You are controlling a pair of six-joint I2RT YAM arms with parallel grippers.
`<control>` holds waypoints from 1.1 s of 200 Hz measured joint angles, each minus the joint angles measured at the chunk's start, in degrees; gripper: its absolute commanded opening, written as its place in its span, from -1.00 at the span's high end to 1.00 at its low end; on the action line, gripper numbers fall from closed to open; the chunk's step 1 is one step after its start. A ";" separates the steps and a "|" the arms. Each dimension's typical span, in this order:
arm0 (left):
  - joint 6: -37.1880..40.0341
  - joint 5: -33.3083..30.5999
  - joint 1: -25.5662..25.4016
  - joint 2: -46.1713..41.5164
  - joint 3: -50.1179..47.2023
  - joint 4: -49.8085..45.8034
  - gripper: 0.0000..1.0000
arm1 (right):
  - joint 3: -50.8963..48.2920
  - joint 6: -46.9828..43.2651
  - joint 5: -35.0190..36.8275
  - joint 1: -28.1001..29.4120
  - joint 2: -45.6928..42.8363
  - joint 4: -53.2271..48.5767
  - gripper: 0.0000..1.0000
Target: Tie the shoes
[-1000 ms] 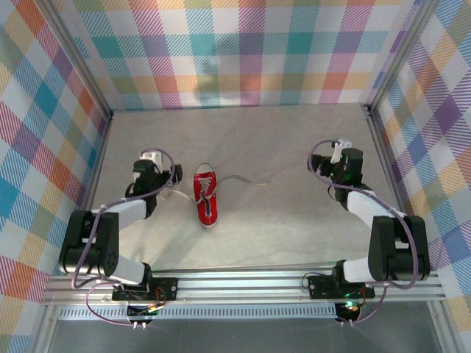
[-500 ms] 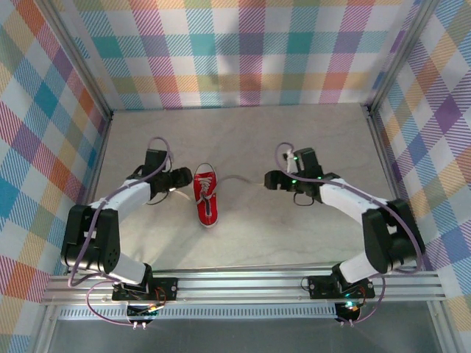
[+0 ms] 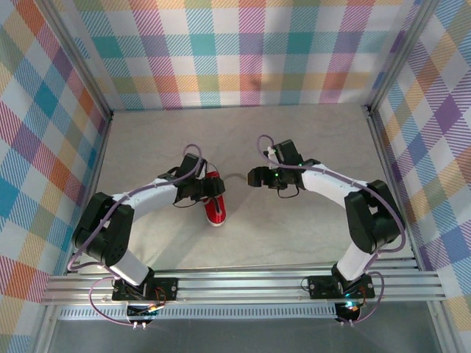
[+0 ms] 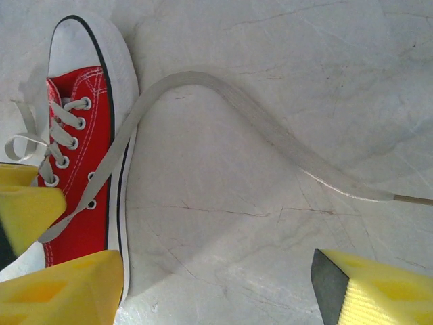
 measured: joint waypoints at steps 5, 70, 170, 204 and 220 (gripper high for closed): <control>0.09 -0.87 -0.04 -0.07 0.70 -1.18 -0.22 | 0.96 0.00 0.02 0.00 0.61 -0.96 -0.47; -1.46 -13.29 8.92 -4.79 5.27 -18.75 -0.12 | 17.40 -1.70 5.90 0.52 13.66 -14.99 -0.48; -2.36 -12.72 18.53 7.61 9.64 -22.58 -0.07 | 27.47 -2.27 14.86 0.66 21.18 -26.05 -0.57; -0.98 -13.29 19.26 13.05 13.07 -22.12 0.02 | 27.54 0.11 13.90 -0.52 21.55 -26.49 -0.59; -0.31 -13.92 19.41 14.38 14.12 -22.91 0.38 | 28.00 1.16 13.38 -1.11 22.14 -26.60 -0.61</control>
